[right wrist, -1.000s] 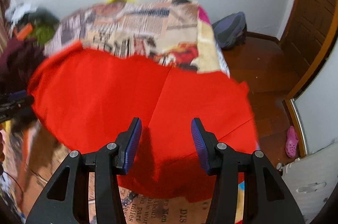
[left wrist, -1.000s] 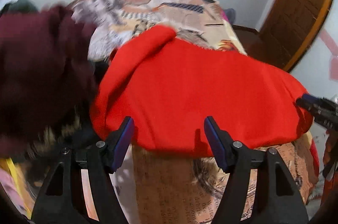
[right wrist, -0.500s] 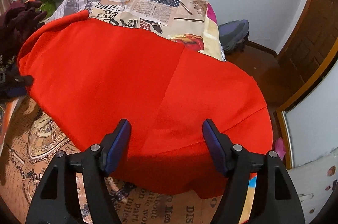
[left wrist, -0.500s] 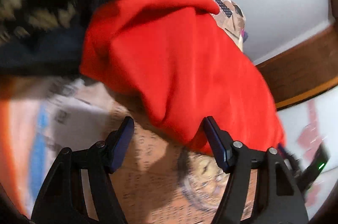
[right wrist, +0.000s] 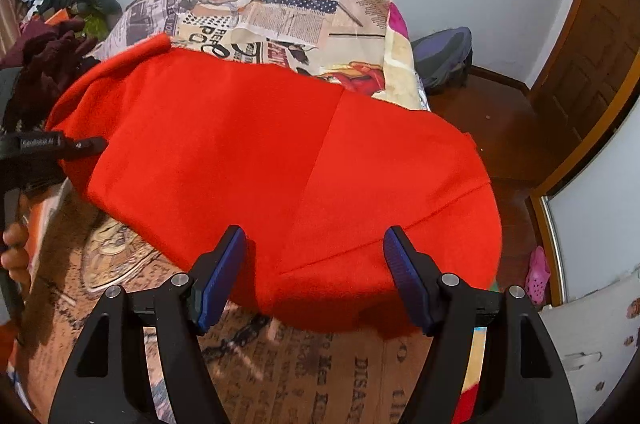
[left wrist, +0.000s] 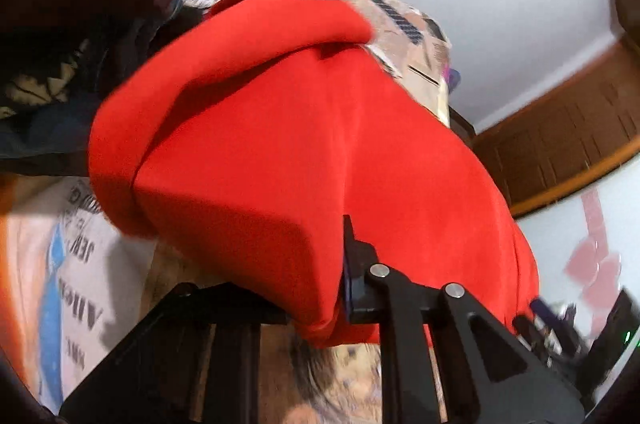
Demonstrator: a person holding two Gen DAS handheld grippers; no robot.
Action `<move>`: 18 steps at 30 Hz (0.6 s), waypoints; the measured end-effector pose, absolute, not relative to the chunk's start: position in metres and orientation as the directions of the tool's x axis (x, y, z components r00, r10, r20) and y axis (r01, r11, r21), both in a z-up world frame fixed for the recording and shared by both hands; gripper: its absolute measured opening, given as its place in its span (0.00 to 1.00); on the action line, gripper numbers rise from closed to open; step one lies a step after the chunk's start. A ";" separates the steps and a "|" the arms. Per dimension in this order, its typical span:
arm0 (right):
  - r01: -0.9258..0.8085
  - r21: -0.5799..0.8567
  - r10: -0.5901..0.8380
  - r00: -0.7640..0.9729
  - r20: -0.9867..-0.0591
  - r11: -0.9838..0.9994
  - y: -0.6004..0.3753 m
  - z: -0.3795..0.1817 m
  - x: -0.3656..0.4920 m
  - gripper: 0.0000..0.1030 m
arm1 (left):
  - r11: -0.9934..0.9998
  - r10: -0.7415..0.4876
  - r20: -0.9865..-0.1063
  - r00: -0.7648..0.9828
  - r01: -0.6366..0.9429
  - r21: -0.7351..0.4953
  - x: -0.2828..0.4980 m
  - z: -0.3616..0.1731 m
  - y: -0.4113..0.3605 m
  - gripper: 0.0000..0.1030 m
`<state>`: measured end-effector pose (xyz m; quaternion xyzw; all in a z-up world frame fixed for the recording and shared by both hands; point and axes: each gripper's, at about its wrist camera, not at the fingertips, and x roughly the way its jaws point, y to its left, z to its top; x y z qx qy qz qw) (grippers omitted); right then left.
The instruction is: Fold large clothes
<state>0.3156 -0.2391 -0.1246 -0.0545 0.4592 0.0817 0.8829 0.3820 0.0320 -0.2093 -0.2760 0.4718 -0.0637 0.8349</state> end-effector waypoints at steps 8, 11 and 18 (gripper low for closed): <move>-0.215 -0.025 0.112 0.601 -0.791 0.976 -0.232 -0.097 0.291 0.66 | 0.841 -0.448 -0.738 0.504 -0.043 -0.539 0.309 -0.188 0.027 0.14; -0.242 -0.026 0.131 0.612 -0.780 0.970 -0.221 -0.088 0.283 0.66 | 0.859 -0.432 -0.742 0.513 -0.016 -0.511 0.287 -0.181 0.036 0.11; -0.336 -0.055 0.177 0.620 -0.765 0.940 -0.181 -0.079 0.268 0.66 | 0.898 -0.352 -0.750 0.560 -0.023 -0.439 0.233 -0.181 0.062 0.06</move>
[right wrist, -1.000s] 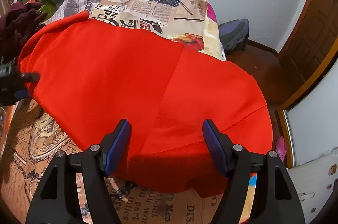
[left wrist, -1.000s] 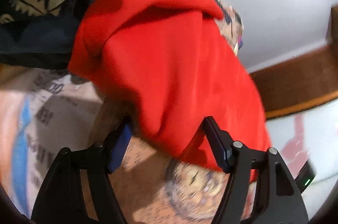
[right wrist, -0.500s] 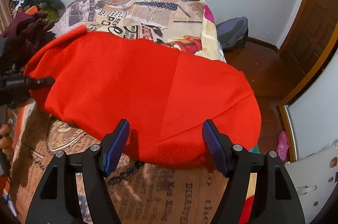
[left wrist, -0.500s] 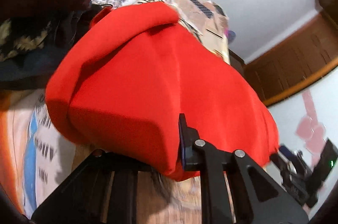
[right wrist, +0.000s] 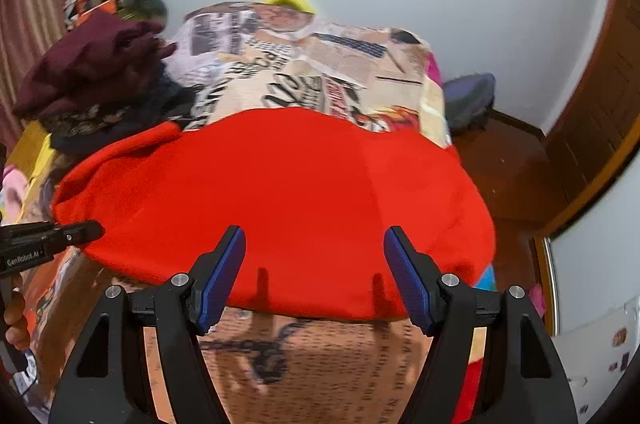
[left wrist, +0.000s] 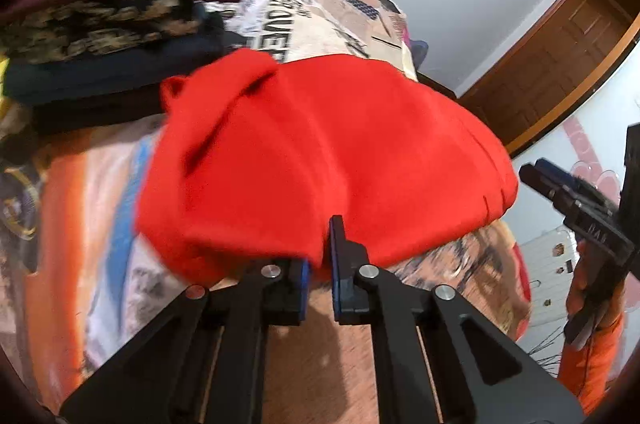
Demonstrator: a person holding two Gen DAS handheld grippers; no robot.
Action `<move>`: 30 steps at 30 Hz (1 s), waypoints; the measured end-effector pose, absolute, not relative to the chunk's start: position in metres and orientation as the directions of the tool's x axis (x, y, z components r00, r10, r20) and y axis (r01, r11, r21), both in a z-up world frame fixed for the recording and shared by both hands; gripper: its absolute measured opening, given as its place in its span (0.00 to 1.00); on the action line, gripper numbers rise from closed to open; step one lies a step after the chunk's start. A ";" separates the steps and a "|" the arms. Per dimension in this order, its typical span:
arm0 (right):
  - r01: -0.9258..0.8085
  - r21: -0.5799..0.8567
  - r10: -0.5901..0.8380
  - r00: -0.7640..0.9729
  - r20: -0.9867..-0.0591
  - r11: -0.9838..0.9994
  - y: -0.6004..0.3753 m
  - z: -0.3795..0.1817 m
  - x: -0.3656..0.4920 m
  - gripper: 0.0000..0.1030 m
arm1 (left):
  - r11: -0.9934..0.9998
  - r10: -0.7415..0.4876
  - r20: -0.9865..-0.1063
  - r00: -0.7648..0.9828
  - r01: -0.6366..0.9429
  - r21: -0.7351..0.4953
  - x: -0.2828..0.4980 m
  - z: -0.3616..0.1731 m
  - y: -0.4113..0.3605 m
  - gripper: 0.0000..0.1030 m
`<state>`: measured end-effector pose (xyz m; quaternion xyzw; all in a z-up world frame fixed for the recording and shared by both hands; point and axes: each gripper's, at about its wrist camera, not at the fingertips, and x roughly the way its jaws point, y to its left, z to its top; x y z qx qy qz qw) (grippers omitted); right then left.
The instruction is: Fold large clothes
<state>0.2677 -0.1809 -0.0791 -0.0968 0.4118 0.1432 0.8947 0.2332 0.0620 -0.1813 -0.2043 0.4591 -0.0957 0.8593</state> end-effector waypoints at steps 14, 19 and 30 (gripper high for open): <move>-0.399 -0.031 0.226 0.580 -0.783 0.916 -0.149 -0.094 0.271 0.66 | 0.667 -0.480 -0.686 0.547 -0.280 -0.691 0.226 -0.224 0.116 0.66; -0.379 -0.033 0.208 0.577 -0.790 0.925 -0.160 -0.099 0.277 0.66 | 0.574 -0.545 -0.646 0.535 -0.323 -0.752 0.253 -0.244 0.111 0.72; -0.340 -0.002 0.195 0.543 -0.817 0.940 -0.174 -0.114 0.303 0.66 | 0.589 -0.401 -0.690 0.603 -0.407 -0.698 0.309 -0.248 0.113 0.72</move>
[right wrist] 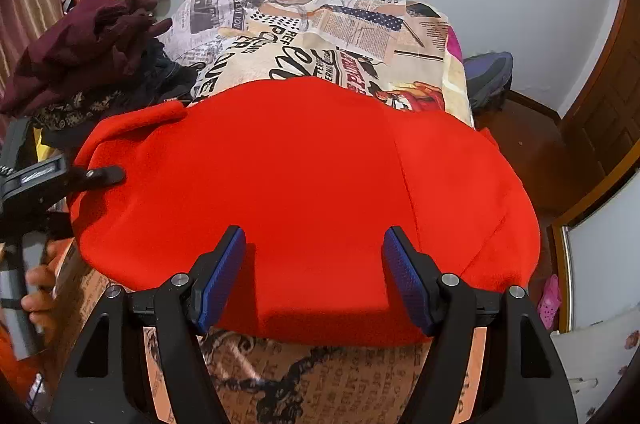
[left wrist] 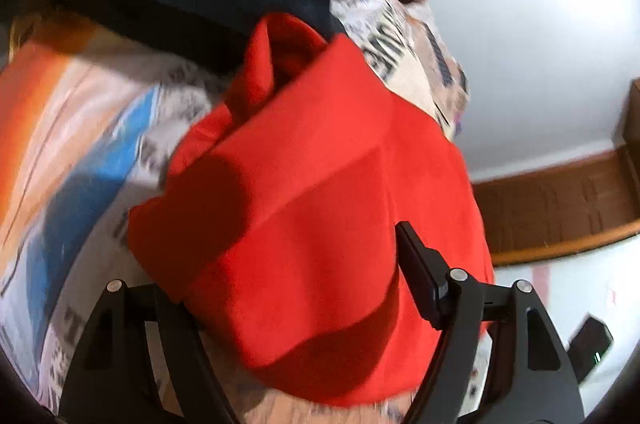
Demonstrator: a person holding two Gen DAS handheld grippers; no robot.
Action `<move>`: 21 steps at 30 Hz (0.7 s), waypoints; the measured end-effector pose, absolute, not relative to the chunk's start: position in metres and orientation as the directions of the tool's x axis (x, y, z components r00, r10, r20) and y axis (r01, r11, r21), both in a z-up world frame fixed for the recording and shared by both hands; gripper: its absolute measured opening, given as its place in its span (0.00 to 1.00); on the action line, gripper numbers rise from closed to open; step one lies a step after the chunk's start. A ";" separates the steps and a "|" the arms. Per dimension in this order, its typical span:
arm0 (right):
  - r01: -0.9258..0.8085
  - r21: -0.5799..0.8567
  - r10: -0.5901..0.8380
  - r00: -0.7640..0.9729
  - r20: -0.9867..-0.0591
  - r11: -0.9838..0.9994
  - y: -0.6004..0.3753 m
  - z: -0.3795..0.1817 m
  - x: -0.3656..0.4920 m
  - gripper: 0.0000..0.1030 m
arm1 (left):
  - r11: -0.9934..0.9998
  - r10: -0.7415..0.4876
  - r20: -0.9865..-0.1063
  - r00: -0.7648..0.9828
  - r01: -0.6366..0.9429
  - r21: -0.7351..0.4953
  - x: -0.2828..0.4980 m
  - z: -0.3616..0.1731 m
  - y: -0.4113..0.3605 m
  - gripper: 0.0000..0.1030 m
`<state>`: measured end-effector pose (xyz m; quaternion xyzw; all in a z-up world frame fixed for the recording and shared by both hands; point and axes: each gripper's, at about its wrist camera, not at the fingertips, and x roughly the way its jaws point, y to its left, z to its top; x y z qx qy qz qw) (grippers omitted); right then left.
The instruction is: Fold large clothes
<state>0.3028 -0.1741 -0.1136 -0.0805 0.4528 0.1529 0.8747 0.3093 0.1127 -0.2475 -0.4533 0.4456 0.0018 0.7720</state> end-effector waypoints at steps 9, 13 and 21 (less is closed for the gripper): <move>-0.371 -0.038 0.186 0.547 -0.816 0.928 -0.164 -0.110 0.314 0.66 | 0.765 -0.219 -0.731 0.647 -0.351 -0.540 0.326 -0.197 0.085 0.23; -0.394 -0.089 0.160 0.557 -0.815 0.915 -0.156 -0.107 0.317 0.66 | 0.796 -0.245 -0.644 0.724 -0.229 -0.560 0.321 -0.146 0.077 0.21; -0.478 -0.009 0.269 0.509 -0.818 0.878 -0.127 -0.100 0.315 0.66 | 0.831 -0.241 -0.468 0.850 -0.069 -0.552 0.297 -0.044 0.067 0.19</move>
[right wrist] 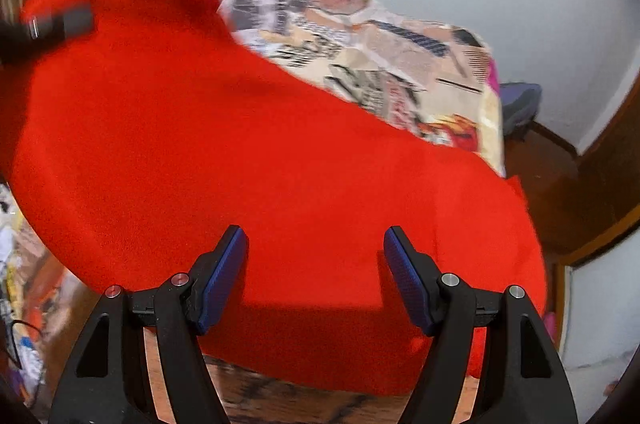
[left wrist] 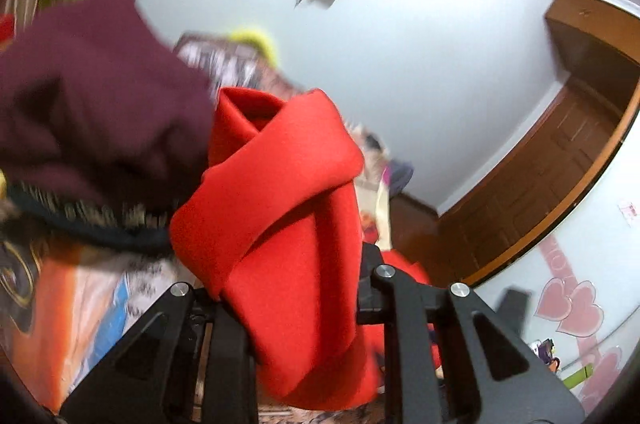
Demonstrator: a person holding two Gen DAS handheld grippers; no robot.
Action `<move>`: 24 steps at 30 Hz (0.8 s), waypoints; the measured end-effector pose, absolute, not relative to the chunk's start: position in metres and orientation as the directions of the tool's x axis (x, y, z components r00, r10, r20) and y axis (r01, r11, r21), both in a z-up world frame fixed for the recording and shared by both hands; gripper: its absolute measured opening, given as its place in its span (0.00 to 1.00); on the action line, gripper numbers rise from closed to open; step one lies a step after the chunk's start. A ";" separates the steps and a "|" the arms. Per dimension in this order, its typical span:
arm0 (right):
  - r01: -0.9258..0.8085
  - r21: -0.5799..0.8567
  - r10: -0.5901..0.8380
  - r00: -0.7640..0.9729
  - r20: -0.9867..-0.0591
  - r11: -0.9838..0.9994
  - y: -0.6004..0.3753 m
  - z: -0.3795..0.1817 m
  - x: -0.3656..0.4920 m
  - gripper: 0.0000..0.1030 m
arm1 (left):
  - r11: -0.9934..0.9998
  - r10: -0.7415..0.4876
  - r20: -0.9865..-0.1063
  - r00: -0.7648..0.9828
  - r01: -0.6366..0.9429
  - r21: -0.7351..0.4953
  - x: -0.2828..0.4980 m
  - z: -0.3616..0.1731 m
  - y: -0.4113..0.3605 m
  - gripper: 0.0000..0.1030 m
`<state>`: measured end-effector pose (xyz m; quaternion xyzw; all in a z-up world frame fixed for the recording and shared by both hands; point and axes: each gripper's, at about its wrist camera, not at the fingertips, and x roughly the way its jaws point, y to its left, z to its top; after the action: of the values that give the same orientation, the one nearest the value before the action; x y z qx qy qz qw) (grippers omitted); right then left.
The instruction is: Fold large clothes
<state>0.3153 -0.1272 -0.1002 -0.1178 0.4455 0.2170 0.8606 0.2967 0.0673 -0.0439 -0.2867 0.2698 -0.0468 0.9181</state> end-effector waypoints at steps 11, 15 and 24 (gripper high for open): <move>-0.590 0.236 0.447 0.241 -0.862 0.773 -0.046 -0.153 0.312 0.66 | 0.908 -0.101 -0.547 0.831 -0.148 -0.391 0.338 -0.048 0.064 0.11; -0.587 0.219 0.448 0.278 -0.850 0.779 -0.065 -0.146 0.308 0.66 | 0.912 -0.108 -0.556 0.824 -0.141 -0.386 0.350 -0.057 0.053 0.11; -0.391 0.134 0.347 0.547 -0.762 0.910 -0.185 -0.083 0.307 0.66 | 0.939 -0.208 -0.523 0.826 0.020 -0.343 0.392 -0.033 -0.032 0.11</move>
<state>0.3074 -0.1854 -0.0831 -0.0258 0.4271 0.2102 0.8791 0.3918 -0.0322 -0.0334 -0.1635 0.2884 -0.0606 0.9415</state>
